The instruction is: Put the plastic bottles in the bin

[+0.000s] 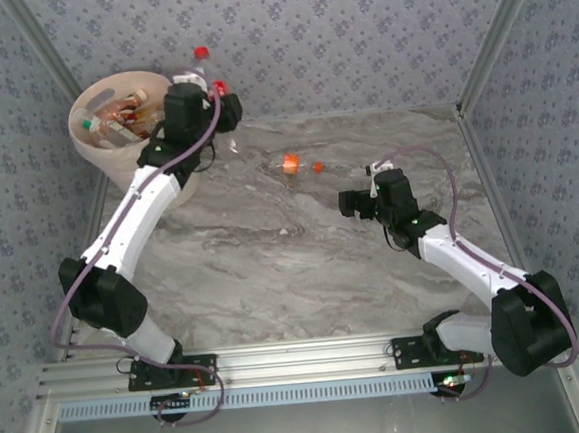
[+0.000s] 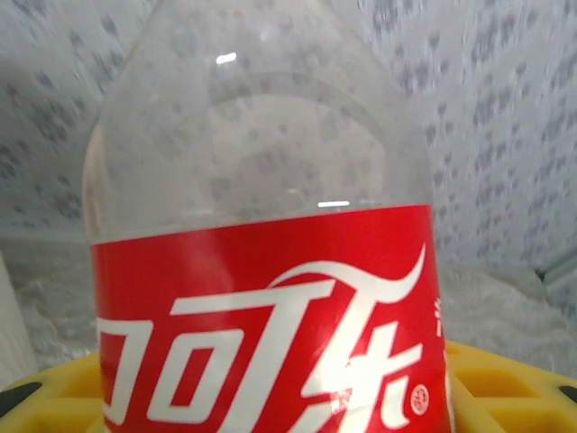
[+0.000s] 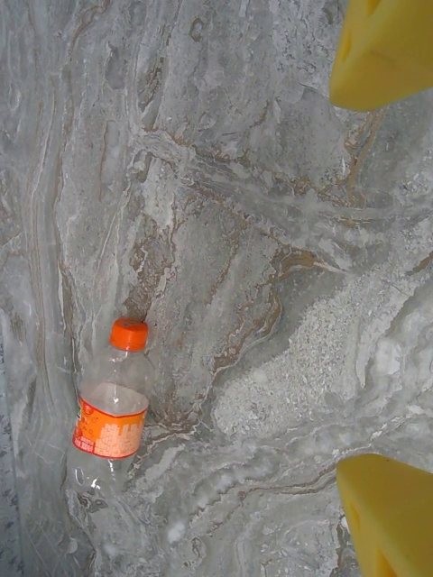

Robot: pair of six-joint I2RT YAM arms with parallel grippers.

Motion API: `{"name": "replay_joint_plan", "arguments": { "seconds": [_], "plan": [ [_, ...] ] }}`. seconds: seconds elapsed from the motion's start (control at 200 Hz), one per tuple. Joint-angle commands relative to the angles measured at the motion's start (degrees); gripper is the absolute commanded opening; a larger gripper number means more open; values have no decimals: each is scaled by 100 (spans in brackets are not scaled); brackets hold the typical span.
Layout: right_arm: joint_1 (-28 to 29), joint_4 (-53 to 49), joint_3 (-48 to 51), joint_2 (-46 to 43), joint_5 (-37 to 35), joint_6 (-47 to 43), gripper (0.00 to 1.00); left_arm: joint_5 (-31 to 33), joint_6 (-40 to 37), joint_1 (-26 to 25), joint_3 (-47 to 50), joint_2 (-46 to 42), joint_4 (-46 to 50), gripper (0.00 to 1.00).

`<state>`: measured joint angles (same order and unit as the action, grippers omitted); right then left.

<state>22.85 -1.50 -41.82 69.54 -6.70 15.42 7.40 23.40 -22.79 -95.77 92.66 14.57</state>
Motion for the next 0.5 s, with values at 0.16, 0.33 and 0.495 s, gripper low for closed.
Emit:
{"name": "replay_joint_plan", "arguments": {
  "seconds": [0.16,0.33,0.495],
  "plan": [
    [-6,93,-63,25,-7,-74,100,1005,104,730,-505,-143,-852,36],
    [0,106,-17,25,-23,-54,100,1161,684,1355,-584,32,-1361,36],
    [7,122,-19,25,-11,-32,100,1489,715,1641,-967,381,-1465,37]
  ]
}}
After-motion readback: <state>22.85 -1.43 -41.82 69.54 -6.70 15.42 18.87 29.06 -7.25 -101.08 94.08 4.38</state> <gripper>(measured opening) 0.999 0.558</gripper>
